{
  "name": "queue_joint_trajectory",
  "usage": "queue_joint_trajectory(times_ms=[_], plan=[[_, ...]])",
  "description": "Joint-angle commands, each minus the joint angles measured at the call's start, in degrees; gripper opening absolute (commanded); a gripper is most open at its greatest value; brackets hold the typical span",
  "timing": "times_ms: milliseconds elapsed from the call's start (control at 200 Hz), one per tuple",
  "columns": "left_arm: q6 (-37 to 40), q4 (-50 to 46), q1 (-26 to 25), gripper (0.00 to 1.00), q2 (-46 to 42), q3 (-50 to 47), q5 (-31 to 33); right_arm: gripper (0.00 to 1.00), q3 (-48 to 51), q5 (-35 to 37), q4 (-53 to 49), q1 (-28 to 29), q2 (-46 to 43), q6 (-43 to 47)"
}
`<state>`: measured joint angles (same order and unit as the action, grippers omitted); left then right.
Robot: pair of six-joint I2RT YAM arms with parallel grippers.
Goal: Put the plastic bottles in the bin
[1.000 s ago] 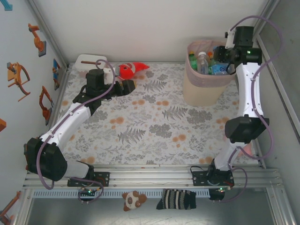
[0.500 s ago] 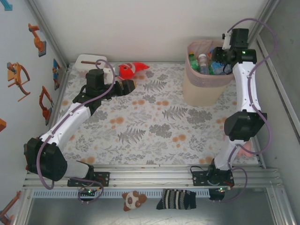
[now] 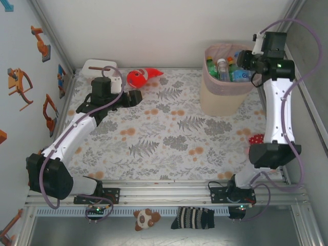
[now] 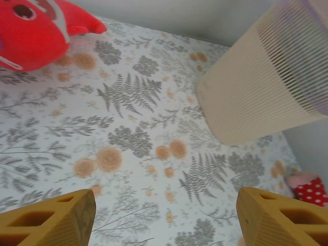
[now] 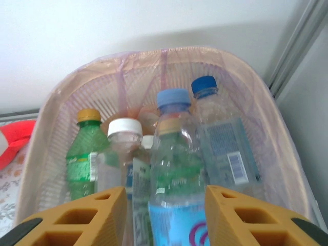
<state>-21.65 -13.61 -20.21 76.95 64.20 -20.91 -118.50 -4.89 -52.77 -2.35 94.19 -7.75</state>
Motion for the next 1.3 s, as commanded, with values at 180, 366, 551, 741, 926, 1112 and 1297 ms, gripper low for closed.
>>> queue_joint_trajectory(times_ms=[180, 366, 551, 741, 926, 1112, 1297], plan=[[11.75, -4.45, 1.35, 0.80, -7.03, -4.11, 15.12, 0.53, 22.32, 1.26, 4.27, 0.47, -18.87, -0.93], [13.13, -2.65, 2.23, 0.97, -9.14, -9.58, 23.75, 0.70, 38.87, 0.58, 8.51, 0.42, -30.38, -2.05], [13.21, 1.60, 2.98, 0.97, -9.69, -15.03, 30.47, 0.99, 54.98, -1.50, 15.20, 0.46, -36.79, -0.51], [14.84, 9.49, 3.64, 0.97, -9.26, -21.32, 34.88, 0.99, 72.03, -1.96, 31.88, 0.42, -38.23, -0.16], [18.43, 18.97, 4.22, 0.97, -9.08, -27.62, 39.90, 0.99, 86.05, -2.60, 53.00, 0.60, -37.86, 2.92], [23.49, 31.35, 5.10, 0.97, -5.63, -33.36, 41.06, 1.00, 97.34, 1.95, 75.88, 0.77, -34.17, 3.85], [26.18, 48.54, 7.94, 0.97, -2.51, -40.06, 35.29, 0.99, 101.50, 3.83, 92.33, 0.78, -25.31, 4.00]])
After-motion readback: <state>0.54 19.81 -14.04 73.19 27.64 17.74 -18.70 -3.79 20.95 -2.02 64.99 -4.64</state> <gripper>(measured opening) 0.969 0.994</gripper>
